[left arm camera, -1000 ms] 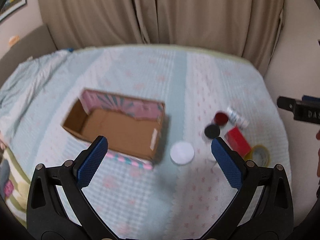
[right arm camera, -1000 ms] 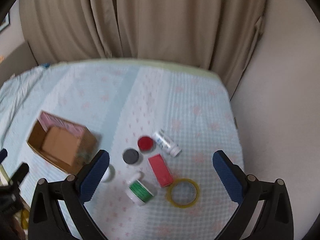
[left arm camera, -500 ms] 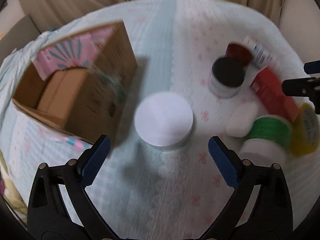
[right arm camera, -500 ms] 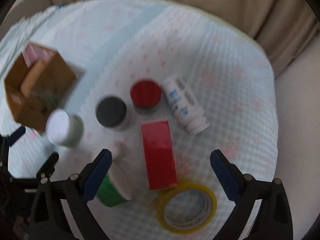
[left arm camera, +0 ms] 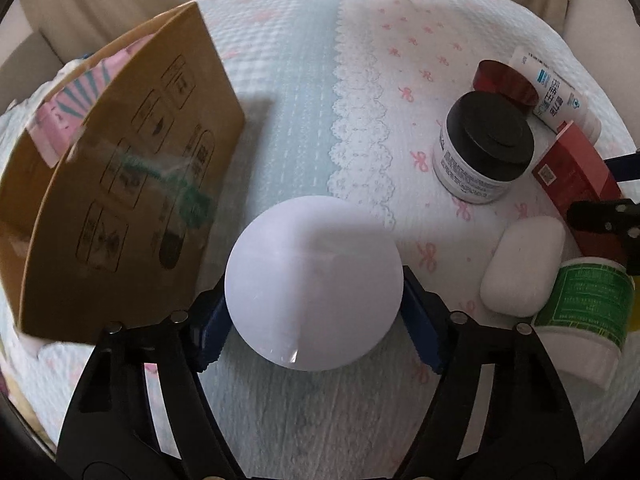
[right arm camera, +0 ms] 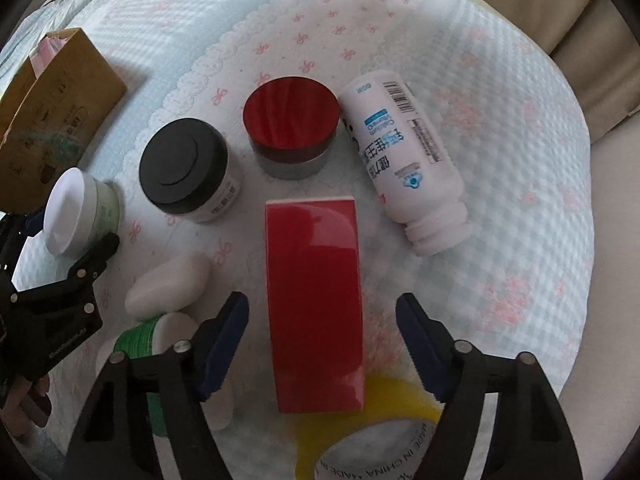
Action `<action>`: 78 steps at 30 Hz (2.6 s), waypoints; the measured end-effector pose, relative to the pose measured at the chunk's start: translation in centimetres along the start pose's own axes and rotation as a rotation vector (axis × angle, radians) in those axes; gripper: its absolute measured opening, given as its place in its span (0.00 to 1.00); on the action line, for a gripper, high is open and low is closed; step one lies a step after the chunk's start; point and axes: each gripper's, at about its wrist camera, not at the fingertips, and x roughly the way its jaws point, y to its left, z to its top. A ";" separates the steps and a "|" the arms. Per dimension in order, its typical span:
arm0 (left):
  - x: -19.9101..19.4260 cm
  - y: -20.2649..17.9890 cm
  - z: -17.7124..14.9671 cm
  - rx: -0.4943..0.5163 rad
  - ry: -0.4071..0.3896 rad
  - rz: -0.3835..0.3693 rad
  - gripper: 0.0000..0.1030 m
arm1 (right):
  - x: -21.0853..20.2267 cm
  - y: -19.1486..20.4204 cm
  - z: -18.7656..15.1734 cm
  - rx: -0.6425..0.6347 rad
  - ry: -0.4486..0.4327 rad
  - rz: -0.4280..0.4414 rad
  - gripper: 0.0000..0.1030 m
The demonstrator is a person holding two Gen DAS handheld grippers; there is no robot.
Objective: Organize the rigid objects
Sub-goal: 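Grasp the white round lid with the left tool while the right tool grasps the red box, then carry the white lid and red box over the cardboard box with both tools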
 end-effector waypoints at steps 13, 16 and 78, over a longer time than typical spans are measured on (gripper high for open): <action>0.0 0.5 0.6 0.022 -0.006 -0.041 0.69 | 2.1 1.4 1.0 0.013 0.019 -0.034 0.37; -0.4 0.5 0.8 0.024 -0.017 -0.047 0.69 | 2.0 1.0 0.7 0.043 0.017 -0.031 0.37; -7.9 35.8 17.0 0.212 -0.010 -0.237 0.69 | -17.2 30.3 16.8 0.559 -0.190 0.153 0.37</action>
